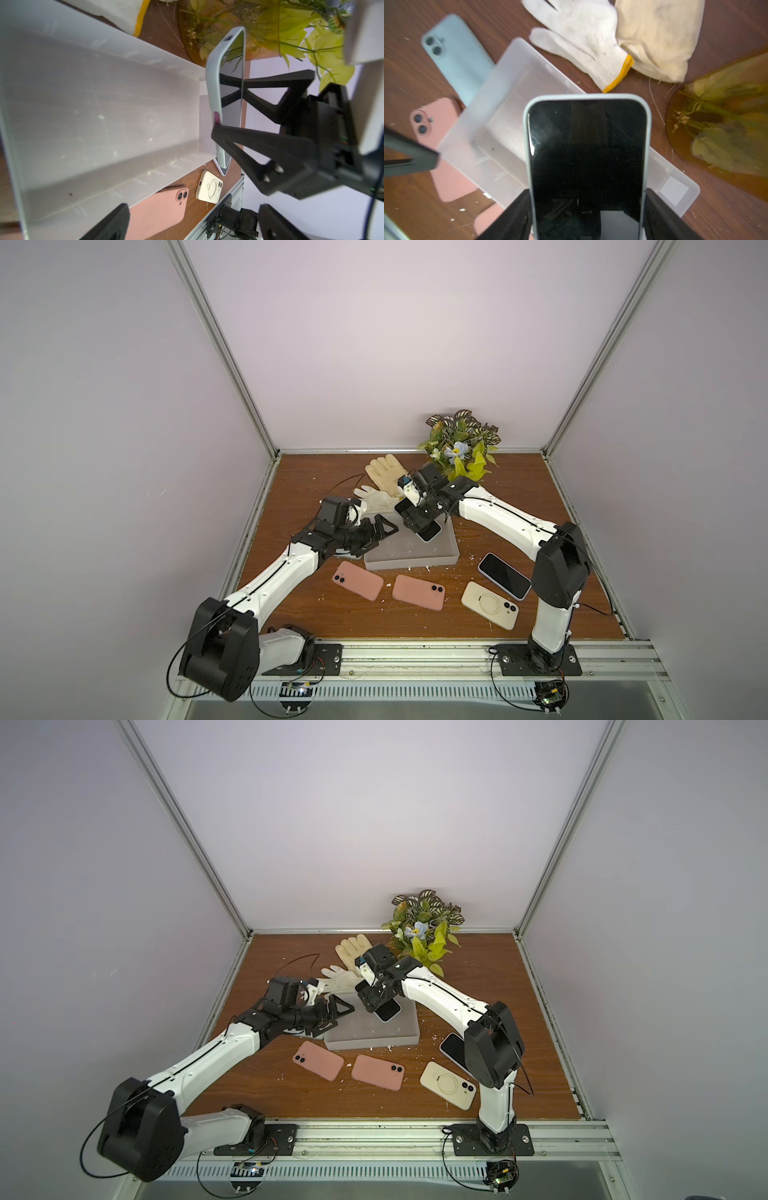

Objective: Take the phone out of the storage box
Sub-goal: Pick up the phone from the storage box, then place the phone at the center of the board.

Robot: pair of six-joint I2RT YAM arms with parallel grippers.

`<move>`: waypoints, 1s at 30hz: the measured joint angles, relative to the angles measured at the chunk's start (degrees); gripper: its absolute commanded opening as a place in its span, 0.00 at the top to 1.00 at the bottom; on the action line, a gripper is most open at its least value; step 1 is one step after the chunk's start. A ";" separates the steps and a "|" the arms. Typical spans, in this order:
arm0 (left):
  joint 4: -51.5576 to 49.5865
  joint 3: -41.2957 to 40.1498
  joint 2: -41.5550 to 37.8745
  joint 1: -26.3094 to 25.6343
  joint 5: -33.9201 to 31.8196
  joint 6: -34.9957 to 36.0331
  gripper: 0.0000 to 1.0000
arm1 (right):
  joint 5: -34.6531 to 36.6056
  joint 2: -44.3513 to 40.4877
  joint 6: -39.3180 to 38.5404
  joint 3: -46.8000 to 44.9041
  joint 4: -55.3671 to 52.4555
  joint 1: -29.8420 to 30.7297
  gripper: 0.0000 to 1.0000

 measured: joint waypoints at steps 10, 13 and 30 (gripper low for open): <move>3.78 7.19 4.90 2.58 6.62 1.88 0.05 | -8.24 -6.34 -1.14 -2.82 -0.76 0.35 0.33; 3.93 7.17 5.73 2.60 7.43 1.92 0.10 | -9.99 -7.17 -1.29 -3.96 -1.44 0.70 0.33; 9.46 4.85 6.38 2.64 12.15 -1.70 0.69 | -13.46 -7.34 -1.64 -4.11 -1.55 2.47 0.32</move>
